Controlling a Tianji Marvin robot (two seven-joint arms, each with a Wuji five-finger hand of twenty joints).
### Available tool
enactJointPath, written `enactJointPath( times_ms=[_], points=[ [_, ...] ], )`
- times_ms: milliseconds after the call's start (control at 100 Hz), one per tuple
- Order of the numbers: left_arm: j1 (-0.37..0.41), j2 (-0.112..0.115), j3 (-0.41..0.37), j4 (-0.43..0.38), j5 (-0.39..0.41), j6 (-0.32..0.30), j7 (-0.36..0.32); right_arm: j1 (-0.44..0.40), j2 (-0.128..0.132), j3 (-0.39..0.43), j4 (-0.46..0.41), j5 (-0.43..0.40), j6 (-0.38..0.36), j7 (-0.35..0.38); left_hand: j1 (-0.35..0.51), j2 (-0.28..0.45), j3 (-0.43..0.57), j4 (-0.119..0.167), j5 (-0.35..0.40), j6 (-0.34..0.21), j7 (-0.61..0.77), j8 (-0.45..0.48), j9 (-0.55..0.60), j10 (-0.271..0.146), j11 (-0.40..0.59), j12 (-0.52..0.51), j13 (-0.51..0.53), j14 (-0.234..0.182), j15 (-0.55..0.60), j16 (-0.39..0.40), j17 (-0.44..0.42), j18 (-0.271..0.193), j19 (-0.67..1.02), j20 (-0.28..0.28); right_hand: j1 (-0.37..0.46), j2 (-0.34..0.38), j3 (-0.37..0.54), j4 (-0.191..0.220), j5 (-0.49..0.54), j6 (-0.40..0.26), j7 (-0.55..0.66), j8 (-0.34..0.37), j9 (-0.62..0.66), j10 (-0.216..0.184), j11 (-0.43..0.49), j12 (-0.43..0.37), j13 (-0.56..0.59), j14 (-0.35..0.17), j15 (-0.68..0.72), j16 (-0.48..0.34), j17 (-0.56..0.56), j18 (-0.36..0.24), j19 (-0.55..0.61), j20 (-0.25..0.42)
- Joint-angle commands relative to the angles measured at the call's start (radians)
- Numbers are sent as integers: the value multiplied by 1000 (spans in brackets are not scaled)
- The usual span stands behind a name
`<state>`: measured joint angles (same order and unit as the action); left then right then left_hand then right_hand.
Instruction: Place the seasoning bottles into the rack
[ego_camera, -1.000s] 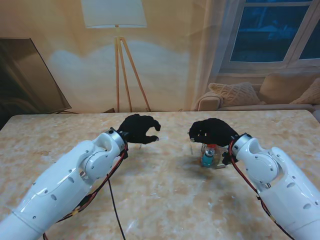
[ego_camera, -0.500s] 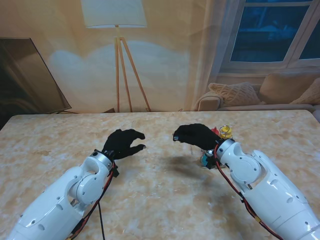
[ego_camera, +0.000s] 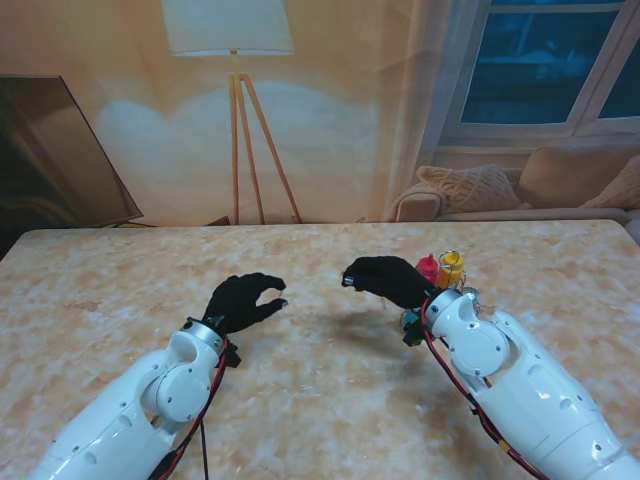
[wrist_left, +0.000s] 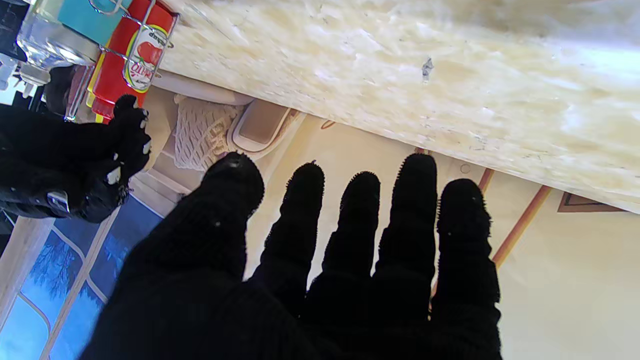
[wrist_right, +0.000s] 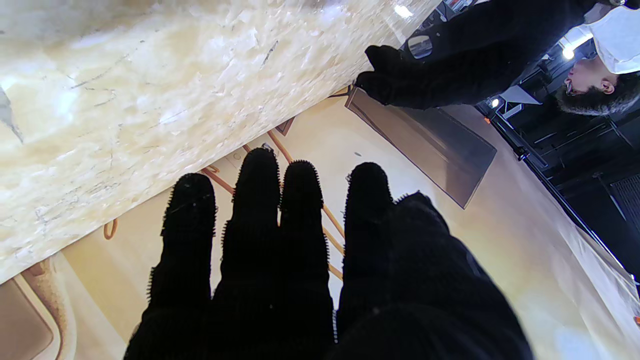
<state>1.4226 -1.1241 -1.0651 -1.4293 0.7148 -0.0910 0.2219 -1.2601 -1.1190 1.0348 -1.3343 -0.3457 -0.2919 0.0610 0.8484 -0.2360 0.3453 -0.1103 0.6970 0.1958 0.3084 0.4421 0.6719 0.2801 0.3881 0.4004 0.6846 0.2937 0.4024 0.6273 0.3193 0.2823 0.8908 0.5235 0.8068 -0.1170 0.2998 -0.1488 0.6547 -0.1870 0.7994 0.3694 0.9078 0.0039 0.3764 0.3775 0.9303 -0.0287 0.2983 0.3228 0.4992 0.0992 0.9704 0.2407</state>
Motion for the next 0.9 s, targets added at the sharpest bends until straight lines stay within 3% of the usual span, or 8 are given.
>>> enactJointPath(
  times_ms=[0,890],
  points=[
    [6,-5,-1,1,1,2,-13,-17,-10,-9,9,11,8,15,16,46,-20,26,18,-3,-32,-10,20,1,-11,-10,-28,14,-23,-31,-18,-13,-7,-23,25,27,-21,20,-17,-1,7,1,-20,4,6,-19,-11,1,4,-17,-16,-25,-3,-17],
    [8,-4,-17,4,12,17,-13,-9,-5,-9,24,10,7,33,16,45,-27,27,12,-14,-21,-3,17,-5,-3,-1,-34,13,-18,-27,-23,-17,-4,-23,-10,-18,1,25,-24,-7,25,14,-23,-4,37,10,-8,3,36,15,-26,-11,11,-21]
  ],
)
